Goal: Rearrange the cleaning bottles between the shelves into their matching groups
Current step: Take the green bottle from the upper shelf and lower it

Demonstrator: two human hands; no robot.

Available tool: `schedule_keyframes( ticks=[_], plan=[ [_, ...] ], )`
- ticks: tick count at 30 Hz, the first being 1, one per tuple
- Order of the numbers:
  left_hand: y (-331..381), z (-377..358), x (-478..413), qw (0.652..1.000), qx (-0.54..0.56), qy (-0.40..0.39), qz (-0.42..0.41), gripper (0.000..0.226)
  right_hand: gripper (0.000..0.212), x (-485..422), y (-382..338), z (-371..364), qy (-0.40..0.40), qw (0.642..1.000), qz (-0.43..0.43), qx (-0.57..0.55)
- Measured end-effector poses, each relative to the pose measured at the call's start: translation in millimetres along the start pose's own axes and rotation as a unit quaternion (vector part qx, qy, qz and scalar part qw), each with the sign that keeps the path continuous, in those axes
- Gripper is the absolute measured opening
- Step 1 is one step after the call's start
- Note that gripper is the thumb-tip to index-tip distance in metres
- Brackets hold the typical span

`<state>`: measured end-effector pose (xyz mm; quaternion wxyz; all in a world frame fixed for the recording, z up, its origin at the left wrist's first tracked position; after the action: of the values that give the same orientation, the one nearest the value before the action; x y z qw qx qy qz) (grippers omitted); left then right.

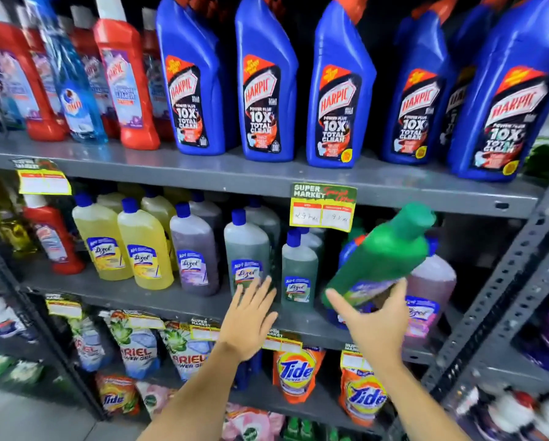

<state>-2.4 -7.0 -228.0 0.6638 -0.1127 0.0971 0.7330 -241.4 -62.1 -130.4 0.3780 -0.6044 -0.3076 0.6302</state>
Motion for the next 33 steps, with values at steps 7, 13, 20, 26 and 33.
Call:
schedule_keyframes(
  ticks=[7, 13, 20, 26, 33],
  plan=[
    [-28, -56, 13, 0.987, 0.009, -0.155, -0.047, 0.063, 0.098, 49, 88, -73, -0.070, 0.974, -0.137, 0.167],
    [-37, -79, 24, 0.987, -0.016, -0.125, -0.096, 0.061, 0.090, 49, 123, -111, -0.076, 0.964, -0.185, 0.173],
    [-41, -93, 24, 0.987, 0.052, -0.117, -0.101, 0.061, 0.101, 54, 134, -126, -0.063, 0.960, -0.181, 0.204],
    [-42, -96, 24, 0.987, 0.076, -0.103, -0.100, 0.061, 0.101, 65, 120, -112, 0.016, 0.977, -0.123, 0.175],
    [-42, -94, 23, 0.989, 0.065, -0.097, -0.096, 0.062, 0.078, 20, 114, -55, 0.205, 0.953, -0.083, 0.208]
  ],
)
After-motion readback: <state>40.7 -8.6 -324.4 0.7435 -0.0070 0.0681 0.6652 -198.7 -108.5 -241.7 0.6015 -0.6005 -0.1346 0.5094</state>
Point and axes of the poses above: each hand's wrist, its own x-axis away from the middle knuckle, its own z-axis out of the back of the hand, y = z × x, the point moved 5 cm from there along -x, towards the middle knuckle, and after that the axes turned 1 degree about x, right-handed, at the moved point
